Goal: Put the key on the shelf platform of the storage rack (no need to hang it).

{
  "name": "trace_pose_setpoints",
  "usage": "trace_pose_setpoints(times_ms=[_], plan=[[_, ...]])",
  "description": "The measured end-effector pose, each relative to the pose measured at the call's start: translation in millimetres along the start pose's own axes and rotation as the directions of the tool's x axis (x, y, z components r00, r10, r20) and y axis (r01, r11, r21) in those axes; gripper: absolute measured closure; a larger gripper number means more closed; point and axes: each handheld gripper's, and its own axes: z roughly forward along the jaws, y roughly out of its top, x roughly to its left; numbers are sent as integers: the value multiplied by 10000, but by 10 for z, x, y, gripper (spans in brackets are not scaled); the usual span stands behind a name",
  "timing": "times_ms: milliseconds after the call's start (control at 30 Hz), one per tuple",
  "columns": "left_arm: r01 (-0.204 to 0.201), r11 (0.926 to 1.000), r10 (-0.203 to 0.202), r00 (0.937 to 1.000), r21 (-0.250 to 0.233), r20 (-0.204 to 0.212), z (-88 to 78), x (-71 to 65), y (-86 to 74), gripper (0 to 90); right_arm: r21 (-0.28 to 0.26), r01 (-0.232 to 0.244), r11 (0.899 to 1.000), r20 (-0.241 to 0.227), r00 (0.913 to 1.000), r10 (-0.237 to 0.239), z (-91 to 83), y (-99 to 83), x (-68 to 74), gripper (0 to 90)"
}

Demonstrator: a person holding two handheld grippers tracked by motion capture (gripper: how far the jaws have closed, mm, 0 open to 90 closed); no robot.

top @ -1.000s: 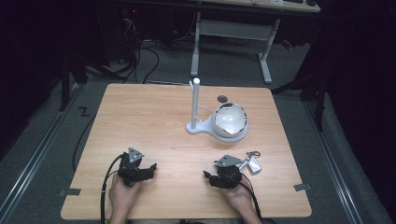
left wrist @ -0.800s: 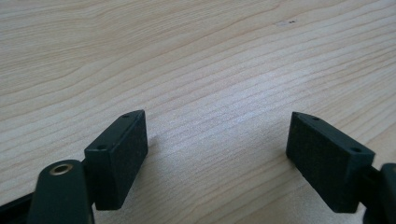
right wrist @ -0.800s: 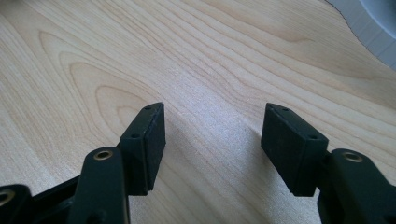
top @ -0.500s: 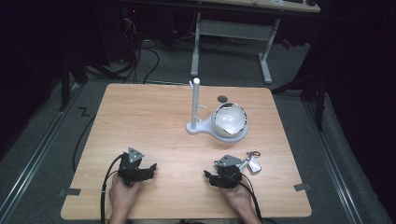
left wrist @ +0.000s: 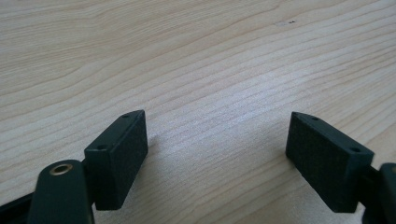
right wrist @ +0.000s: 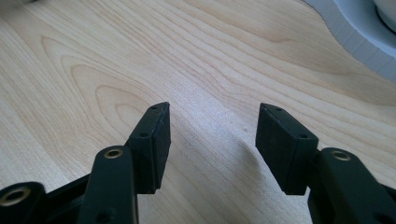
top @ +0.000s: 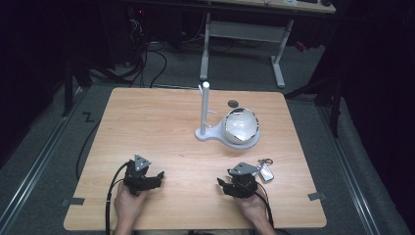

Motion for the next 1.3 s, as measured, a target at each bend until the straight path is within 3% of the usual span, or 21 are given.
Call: trace_pose_setpoints(times_ms=[900, 1000, 1300], plan=[[-1, 10000, 1, 10000, 0, 1, 0, 0, 0, 212, -554, -986, 9936, -61, 9951, 984, -331, -66, -280, 477], [0, 10000, 0, 10000, -1, 0, 0, 0, 0, 212, -603, -1222, 9907, 51, 9924, 1227, -379, -102, -351, 479], [-4, 10000, 4, 10000, 13, 10, -1, 1, 0, 212, -621, -1295, 9896, 271, 9910, 1314, -454, -150, -429, 480]])
